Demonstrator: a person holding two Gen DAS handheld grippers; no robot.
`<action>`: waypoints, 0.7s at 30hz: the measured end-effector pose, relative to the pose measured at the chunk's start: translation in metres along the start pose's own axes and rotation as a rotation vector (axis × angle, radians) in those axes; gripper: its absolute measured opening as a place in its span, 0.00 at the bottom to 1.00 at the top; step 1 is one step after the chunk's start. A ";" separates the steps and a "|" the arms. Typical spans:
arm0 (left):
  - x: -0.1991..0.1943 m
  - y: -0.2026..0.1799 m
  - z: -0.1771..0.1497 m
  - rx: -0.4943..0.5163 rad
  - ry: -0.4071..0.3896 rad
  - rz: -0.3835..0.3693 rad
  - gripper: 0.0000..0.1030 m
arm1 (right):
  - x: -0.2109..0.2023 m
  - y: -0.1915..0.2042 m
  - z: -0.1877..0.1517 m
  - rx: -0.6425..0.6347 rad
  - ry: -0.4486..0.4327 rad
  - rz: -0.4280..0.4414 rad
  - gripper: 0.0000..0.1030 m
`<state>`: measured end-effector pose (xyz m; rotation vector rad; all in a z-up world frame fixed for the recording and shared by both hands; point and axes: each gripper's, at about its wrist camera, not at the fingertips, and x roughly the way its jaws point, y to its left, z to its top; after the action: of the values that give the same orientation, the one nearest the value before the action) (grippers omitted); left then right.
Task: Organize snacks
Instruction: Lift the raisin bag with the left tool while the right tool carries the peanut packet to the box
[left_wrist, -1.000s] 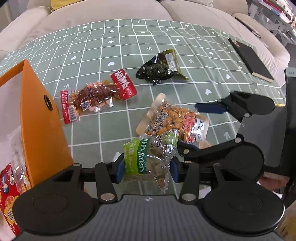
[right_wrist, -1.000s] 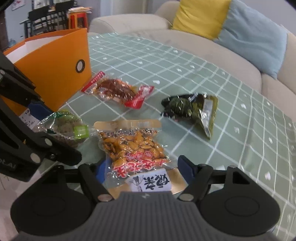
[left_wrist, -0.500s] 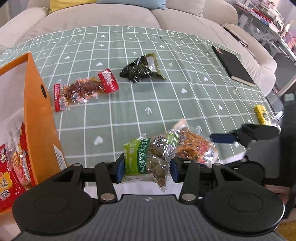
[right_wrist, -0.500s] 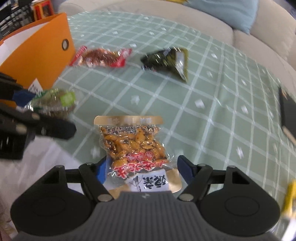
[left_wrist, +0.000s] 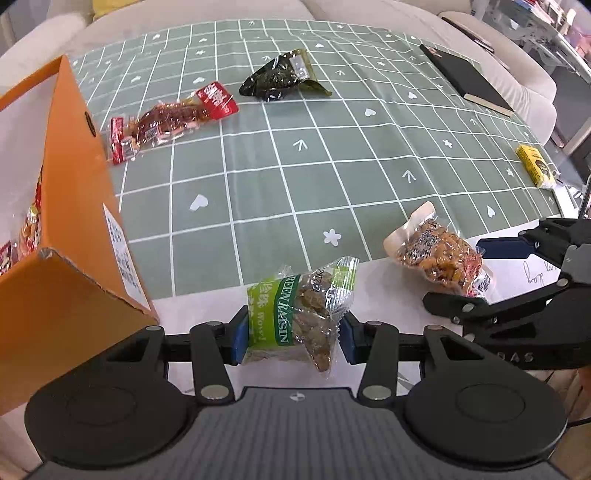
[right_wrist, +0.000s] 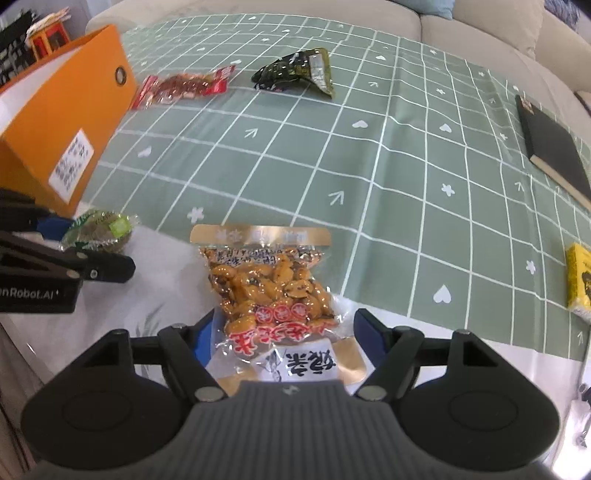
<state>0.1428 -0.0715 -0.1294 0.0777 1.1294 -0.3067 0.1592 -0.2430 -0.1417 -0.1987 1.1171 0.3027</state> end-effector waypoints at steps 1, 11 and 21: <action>0.000 0.000 0.000 0.006 -0.002 0.004 0.53 | 0.001 0.002 -0.001 -0.010 -0.009 -0.004 0.74; 0.008 0.000 0.003 0.036 -0.043 0.011 0.60 | 0.003 -0.001 -0.003 -0.009 -0.063 0.029 0.81; 0.004 0.000 0.000 0.048 -0.072 0.011 0.50 | 0.002 0.003 -0.005 -0.030 -0.081 0.031 0.76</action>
<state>0.1447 -0.0728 -0.1330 0.1144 1.0499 -0.3246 0.1548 -0.2412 -0.1456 -0.1939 1.0365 0.3525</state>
